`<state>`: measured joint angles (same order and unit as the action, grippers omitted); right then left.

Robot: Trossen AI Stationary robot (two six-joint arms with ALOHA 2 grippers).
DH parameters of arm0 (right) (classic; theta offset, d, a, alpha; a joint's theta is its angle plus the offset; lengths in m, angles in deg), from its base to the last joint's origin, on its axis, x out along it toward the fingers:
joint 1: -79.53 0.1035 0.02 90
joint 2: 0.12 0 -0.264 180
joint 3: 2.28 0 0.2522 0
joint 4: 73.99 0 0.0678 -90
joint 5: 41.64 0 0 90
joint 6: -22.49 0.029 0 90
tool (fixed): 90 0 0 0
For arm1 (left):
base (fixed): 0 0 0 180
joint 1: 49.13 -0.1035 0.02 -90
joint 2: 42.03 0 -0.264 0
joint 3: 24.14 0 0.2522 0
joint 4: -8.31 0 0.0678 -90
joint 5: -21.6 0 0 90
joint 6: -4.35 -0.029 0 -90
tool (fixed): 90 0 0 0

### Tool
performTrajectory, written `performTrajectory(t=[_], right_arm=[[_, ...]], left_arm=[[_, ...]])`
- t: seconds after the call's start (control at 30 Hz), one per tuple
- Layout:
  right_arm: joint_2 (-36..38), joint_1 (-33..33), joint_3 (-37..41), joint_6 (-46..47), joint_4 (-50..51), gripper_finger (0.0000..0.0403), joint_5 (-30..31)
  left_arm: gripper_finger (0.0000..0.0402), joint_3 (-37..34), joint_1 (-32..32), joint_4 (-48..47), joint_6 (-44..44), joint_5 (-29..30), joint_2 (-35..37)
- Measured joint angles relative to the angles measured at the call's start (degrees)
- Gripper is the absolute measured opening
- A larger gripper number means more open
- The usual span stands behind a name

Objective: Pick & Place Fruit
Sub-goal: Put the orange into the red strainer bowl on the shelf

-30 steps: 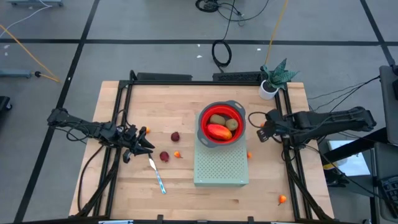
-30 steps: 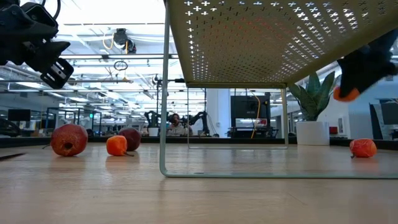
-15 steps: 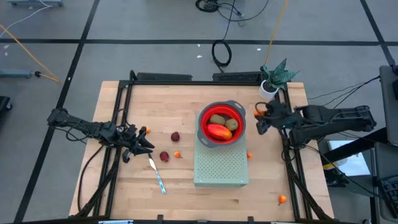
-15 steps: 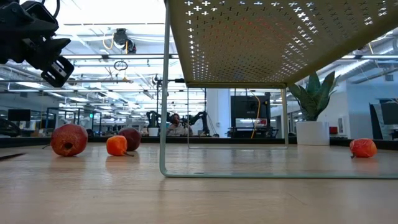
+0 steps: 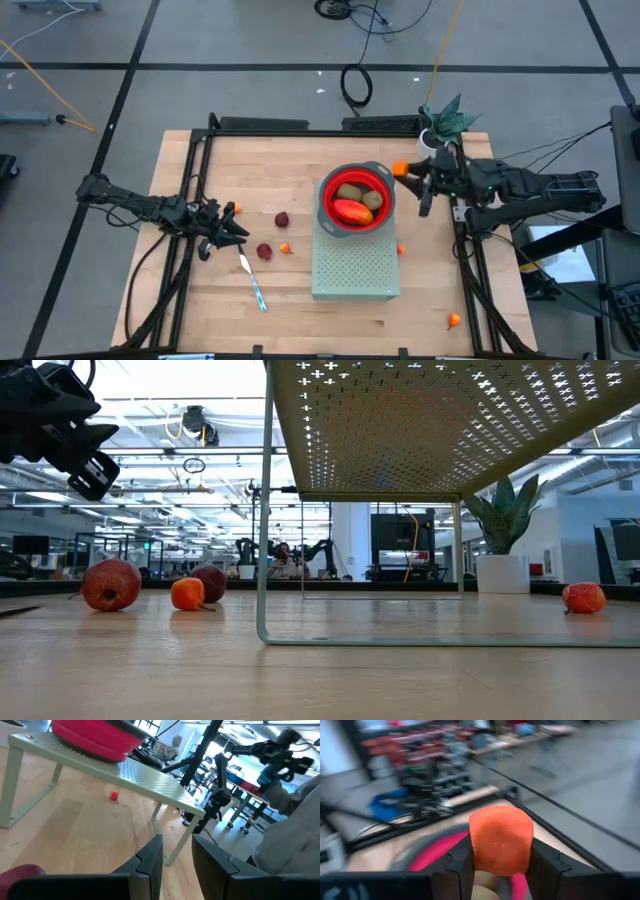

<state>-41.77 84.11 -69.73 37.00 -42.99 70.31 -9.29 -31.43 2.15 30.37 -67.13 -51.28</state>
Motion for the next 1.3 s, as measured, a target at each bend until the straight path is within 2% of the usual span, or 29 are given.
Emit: performTrajectory(t=[0.23, 0.43, 0.6, 0.7, 0.97, 1.3], right_arm=[[-0.04, 0.02, 0.00, -17.81, -6.30, 0.0128, -20.82], [-0.04, 0.02, 0.02, -28.43, -10.64, 0.0128, -30.77], [-0.04, 0.02, 0.02, -33.36, -17.65, 0.0128, -39.49], [-0.12, 0.02, 0.02, -32.58, -24.53, 0.0128, -41.75], [-1.24, 0.02, 0.07, -23.81, -42.32, 0.0128, -41.79], [-4.87, 0.02, 0.07, -23.10, -47.28, 0.0132, -41.39]], left_arm=[[0.0102, 0.00, 0.02, -0.02, -0.80, 1.82, 0.00], [0.0102, 0.00, 0.02, -0.02, -0.79, 1.84, 0.00], [0.0102, 0.00, 0.02, -0.04, -0.79, 1.86, 0.00], [0.0102, 0.00, 0.04, -0.04, -0.76, 1.86, 0.00], [0.0102, 0.00, 0.00, -0.07, -4.75, 1.96, -0.08], [0.0102, 0.00, 0.00, -0.11, -5.84, 3.33, -0.10]])
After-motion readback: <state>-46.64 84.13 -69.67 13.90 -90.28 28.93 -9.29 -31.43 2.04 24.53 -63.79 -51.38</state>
